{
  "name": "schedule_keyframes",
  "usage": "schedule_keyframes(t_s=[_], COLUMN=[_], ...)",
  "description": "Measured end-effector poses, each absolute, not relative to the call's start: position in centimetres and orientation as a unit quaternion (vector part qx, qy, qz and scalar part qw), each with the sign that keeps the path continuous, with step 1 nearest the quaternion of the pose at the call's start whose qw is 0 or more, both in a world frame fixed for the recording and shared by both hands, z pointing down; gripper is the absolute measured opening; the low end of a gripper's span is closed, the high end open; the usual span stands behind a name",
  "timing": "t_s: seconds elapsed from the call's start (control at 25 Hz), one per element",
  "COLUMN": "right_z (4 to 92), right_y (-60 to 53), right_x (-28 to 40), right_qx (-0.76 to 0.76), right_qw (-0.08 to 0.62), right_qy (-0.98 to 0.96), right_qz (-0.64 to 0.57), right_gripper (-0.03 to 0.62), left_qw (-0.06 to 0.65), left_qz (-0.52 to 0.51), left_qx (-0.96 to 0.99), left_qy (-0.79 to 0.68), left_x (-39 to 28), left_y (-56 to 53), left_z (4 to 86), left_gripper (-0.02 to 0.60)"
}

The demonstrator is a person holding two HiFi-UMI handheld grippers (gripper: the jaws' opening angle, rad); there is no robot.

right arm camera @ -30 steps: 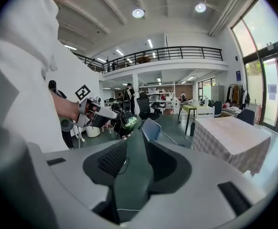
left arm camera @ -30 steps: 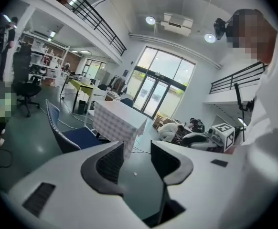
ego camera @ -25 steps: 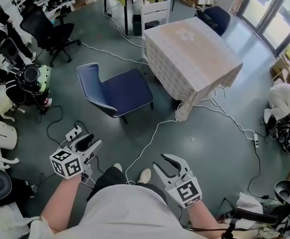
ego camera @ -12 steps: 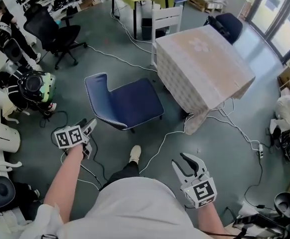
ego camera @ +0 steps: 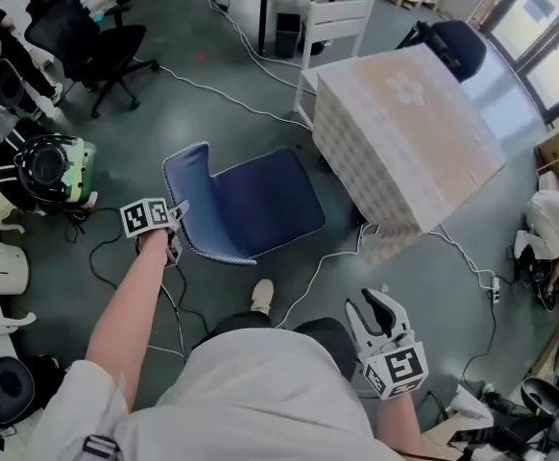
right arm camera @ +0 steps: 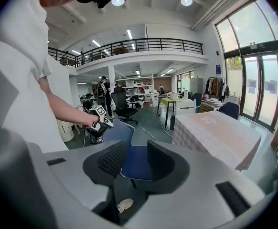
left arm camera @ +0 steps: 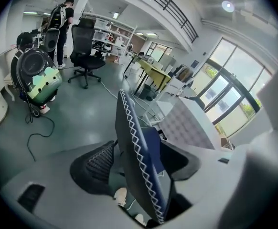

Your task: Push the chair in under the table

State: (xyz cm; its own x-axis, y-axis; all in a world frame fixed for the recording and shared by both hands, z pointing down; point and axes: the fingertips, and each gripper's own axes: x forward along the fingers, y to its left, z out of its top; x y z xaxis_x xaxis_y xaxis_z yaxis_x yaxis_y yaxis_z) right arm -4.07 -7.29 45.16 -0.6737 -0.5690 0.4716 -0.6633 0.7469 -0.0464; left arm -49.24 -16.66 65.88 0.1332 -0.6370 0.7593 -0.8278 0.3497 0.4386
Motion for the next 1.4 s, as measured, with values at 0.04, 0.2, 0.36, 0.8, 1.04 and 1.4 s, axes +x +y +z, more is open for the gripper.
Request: schedule_keyframes(t_s=[0.04,0.2,0.36,0.8,1.04,1.4], right_z=[45.4,46.2,46.6,47.0,46.9,47.2], right_y=[-7.6,-8.9,-10.7,-13.1,-14.4,-15.0], right_x=[-4.6,-5.1,-4.5,-3.3,-2.9,1.3], right_qx=[0.341,0.344,0.347,0.344,0.338,0.358], right_qw=[0.223,0.232,0.236,0.236,0.241,0.243], right_qy=[-0.907,-0.901,-0.896,-0.894,-0.895,-0.885], right_qz=[0.110,0.126,0.144,0.162,0.160,0.171], right_gripper=[0.144,0.144,0.144,0.144,0.144,0.144], left_qw=[0.509,0.546,0.548,0.559,0.573,0.608], left_qz=[0.106,0.131,0.162,0.133,0.102,0.026], left_qx=[0.556,0.542,0.544,0.549,0.554,0.515], left_qy=[-0.649,-0.625,-0.614,-0.607,-0.595,-0.603], left_x=[-49.6,-49.7,-48.6,-45.3,-40.6,-33.5], left_y=[-17.1,-18.3,-19.2,-21.1,-24.1,-27.4], left_z=[67.0,70.2,70.9,70.3,69.8,69.8], left_gripper=[0.299,0.298,0.149,0.071,0.066,0.061])
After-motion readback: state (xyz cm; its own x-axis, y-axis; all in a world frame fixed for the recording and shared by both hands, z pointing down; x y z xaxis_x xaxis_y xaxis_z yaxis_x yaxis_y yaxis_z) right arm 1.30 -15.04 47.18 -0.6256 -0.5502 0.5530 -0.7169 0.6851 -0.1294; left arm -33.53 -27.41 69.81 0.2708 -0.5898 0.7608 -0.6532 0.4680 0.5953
